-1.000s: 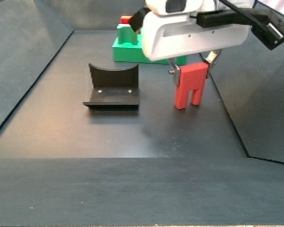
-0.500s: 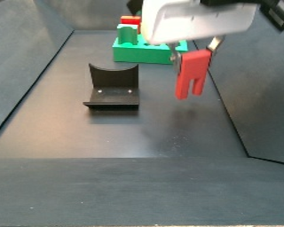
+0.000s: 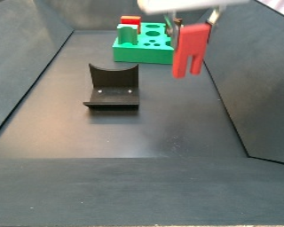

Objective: Pick up the square-circle object. Move up. Rotate the square-circle object. Move to above the board. Insert the square-circle object.
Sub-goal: Rotate the square-circle object.

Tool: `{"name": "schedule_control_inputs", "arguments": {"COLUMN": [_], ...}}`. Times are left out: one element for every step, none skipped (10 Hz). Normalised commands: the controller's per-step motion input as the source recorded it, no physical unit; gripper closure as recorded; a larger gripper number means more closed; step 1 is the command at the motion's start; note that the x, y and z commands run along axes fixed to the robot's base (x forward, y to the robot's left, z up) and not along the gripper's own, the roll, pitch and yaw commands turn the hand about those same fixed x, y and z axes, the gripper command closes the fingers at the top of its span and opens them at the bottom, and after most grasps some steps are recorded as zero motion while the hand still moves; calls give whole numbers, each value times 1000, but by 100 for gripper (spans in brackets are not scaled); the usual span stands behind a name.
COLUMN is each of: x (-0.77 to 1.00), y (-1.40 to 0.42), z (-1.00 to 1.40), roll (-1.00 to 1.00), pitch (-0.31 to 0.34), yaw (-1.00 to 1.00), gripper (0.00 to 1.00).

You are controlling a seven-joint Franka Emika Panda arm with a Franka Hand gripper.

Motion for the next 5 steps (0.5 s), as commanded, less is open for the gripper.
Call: {"name": "schedule_control_inputs", "arguments": {"x": [119, 107, 92, 54, 32], "y": [-219, -188, -154, -87, -54], "z": [1000, 1000, 936, 712, 546], "roll": [28, 37, 42, 52, 59], "pitch": [72, 80, 83, 83, 80], "yaw": [24, 25, 22, 23, 24], "gripper": [100, 100, 100, 100, 100]}}
